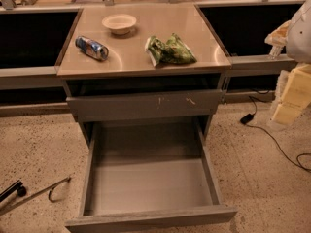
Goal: Place green jalapeno chip bag into middle drawer
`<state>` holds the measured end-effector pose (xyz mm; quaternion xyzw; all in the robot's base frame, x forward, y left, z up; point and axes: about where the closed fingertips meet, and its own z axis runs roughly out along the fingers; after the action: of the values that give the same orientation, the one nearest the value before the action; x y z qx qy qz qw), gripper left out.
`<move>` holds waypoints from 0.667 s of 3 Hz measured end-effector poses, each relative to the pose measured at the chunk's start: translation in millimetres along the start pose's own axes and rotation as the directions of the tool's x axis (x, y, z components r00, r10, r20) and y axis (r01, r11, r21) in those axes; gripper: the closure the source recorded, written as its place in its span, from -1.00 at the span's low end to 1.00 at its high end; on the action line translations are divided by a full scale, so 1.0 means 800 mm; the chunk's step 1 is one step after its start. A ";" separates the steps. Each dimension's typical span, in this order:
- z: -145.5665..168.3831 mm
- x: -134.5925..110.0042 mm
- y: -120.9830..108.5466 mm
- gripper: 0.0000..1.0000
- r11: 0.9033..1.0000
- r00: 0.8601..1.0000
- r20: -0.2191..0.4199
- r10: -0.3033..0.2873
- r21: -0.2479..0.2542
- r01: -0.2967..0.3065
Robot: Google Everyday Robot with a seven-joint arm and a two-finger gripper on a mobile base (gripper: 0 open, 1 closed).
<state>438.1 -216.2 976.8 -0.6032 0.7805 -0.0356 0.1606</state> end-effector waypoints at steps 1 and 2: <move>0.007 -0.002 0.008 -1.00 1.000 1.000 0.000 0.000 0.000 0.000; 0.014 -0.004 0.016 -1.00 1.000 1.000 0.000 0.000 0.000 0.000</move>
Offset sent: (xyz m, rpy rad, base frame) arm 0.0871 -0.0065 0.0036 -0.0532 -0.1084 0.0899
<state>430.3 -208.2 964.0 -0.6032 0.7805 -0.0356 0.1606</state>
